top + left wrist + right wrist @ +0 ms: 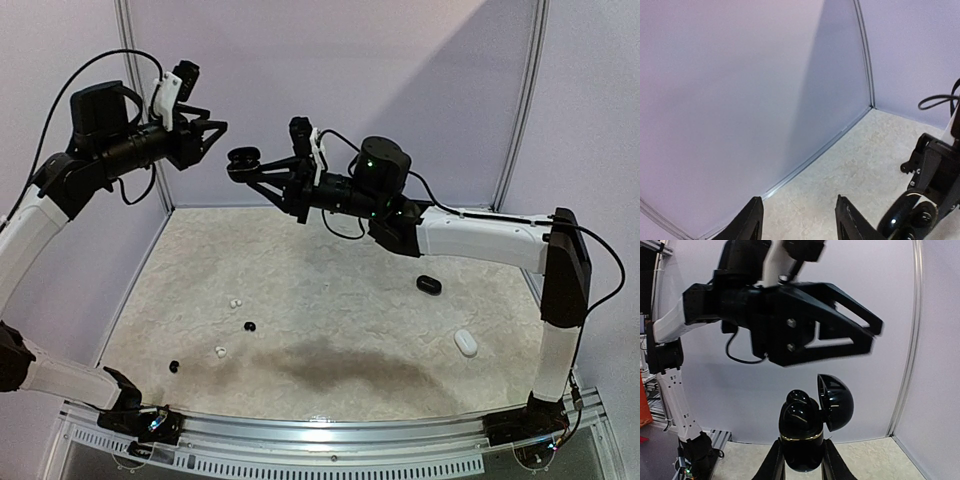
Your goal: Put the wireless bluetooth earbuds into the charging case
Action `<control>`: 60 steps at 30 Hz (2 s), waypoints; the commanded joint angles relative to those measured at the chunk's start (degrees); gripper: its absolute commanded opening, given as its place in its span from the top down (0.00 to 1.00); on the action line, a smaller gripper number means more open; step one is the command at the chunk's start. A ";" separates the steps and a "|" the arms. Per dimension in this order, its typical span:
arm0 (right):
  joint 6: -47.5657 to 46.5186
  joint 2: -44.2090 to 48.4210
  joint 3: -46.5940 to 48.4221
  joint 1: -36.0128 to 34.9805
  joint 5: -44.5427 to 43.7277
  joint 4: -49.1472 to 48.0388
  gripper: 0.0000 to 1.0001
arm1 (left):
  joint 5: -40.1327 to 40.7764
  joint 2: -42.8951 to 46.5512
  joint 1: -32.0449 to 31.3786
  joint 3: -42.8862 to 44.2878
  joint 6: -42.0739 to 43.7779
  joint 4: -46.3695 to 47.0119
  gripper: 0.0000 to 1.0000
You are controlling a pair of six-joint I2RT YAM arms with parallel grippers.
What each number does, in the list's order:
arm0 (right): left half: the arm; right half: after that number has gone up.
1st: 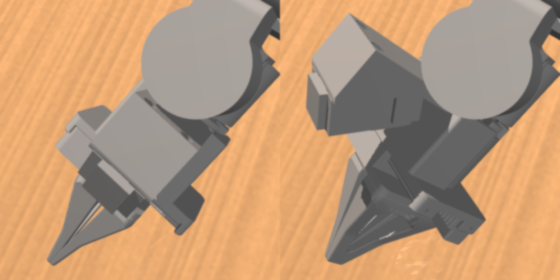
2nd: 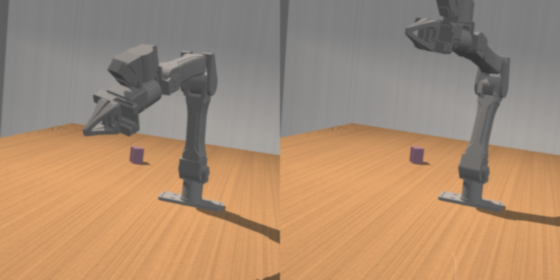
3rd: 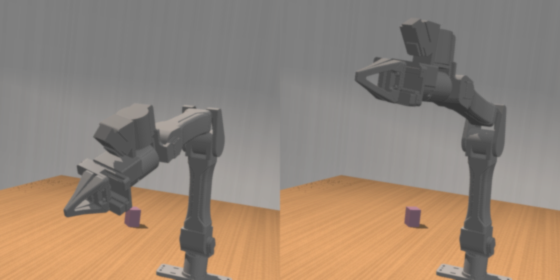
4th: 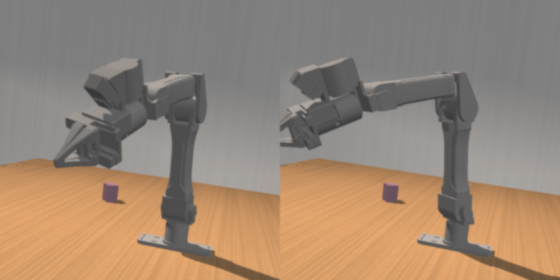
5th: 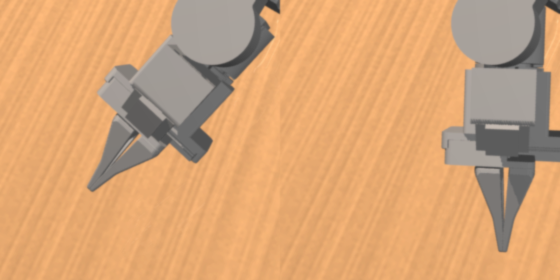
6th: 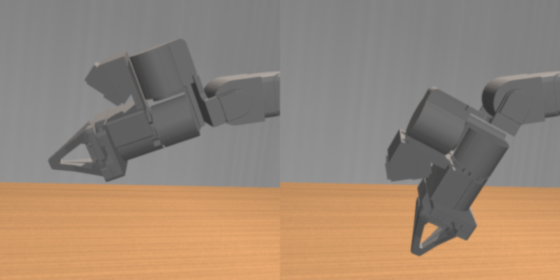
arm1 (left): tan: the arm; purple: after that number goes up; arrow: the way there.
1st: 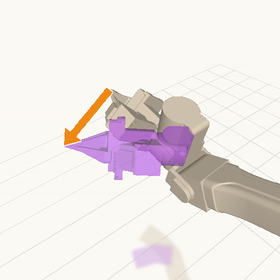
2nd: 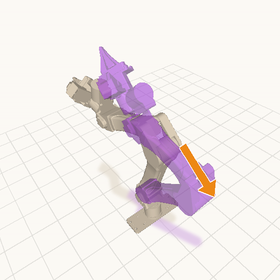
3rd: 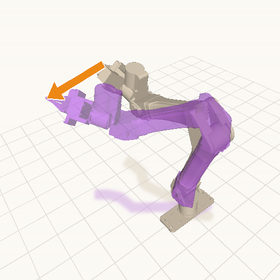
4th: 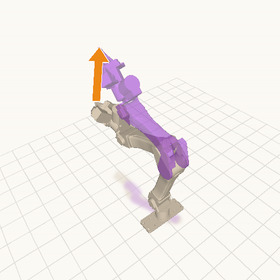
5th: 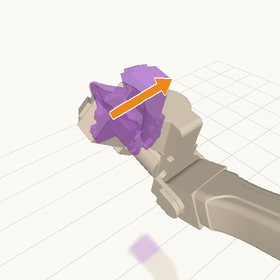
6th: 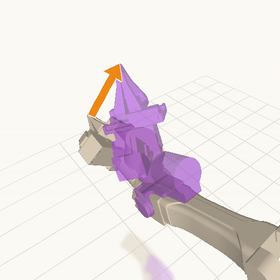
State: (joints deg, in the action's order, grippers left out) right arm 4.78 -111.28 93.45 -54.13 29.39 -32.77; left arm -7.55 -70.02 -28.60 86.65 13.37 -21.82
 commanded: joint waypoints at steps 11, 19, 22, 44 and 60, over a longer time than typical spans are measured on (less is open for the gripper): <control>0.14 -0.17 4.67 -1.62 2.60 3.46 1.00 | -24.66 -1.49 -0.31 -0.39 1.74 -6.70 0.49; 2.13 -0.57 6.57 -0.46 -2.73 8.72 1.00 | -25.14 0.45 -1.69 -1.66 5.53 -8.02 0.51; 2.64 -0.69 6.66 -0.16 -3.63 9.62 1.00 | -24.04 1.36 -1.96 -2.04 8.91 -8.13 0.51; 29.13 4.89 -12.29 12.97 -17.89 28.91 1.00 | 15.39 5.39 -1.37 -10.12 -3.77 -5.18 0.08; 49.87 -9.68 -17.95 24.15 1.16 33.94 1.00 | 15.31 10.18 -1.20 -21.00 -12.55 -8.52 0.01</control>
State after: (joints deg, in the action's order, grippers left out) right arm 51.86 -119.59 75.35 -30.81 26.33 0.75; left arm 7.14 -61.04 -29.82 67.16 2.76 -29.47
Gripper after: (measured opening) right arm 0.216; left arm 0.991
